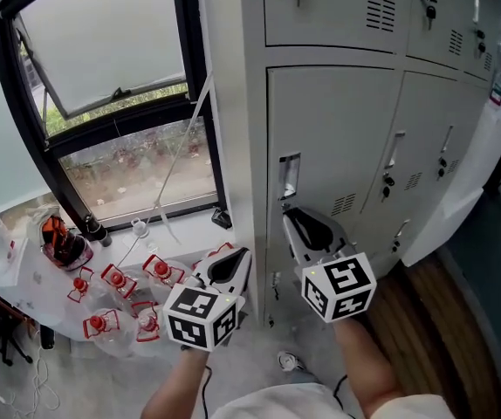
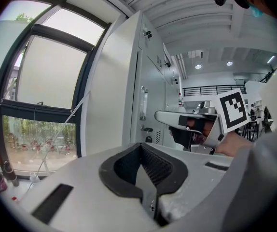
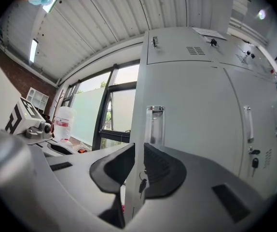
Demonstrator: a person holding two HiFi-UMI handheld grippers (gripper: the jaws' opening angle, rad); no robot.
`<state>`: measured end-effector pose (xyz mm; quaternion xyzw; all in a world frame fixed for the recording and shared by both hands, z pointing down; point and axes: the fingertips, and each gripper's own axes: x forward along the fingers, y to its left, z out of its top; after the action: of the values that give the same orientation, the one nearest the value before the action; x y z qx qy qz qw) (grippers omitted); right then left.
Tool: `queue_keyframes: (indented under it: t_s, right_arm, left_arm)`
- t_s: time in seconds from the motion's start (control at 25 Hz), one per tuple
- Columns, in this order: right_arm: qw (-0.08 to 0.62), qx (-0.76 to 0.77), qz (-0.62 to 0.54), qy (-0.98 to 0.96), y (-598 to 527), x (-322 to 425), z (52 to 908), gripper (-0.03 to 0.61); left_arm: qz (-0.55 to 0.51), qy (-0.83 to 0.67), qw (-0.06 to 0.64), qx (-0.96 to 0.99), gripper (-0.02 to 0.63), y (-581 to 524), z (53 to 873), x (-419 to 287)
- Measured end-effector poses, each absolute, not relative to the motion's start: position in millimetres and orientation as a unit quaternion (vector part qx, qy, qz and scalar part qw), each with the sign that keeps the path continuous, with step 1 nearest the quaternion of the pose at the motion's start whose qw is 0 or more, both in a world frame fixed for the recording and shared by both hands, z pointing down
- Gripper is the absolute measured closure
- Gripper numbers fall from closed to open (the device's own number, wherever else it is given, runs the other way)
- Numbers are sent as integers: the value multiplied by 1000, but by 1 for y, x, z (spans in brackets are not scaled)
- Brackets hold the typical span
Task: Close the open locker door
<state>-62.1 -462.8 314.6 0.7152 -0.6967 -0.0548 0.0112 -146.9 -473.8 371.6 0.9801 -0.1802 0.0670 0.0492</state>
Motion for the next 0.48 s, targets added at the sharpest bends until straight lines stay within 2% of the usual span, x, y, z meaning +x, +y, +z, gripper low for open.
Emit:
queue_keyframes:
  t_s: [0.48]
  right_arm:
    - [36,741,-51,-668,-400,-69,331,532]
  left_arm:
    - [54,-135,49,988,607,-433,372,-130]
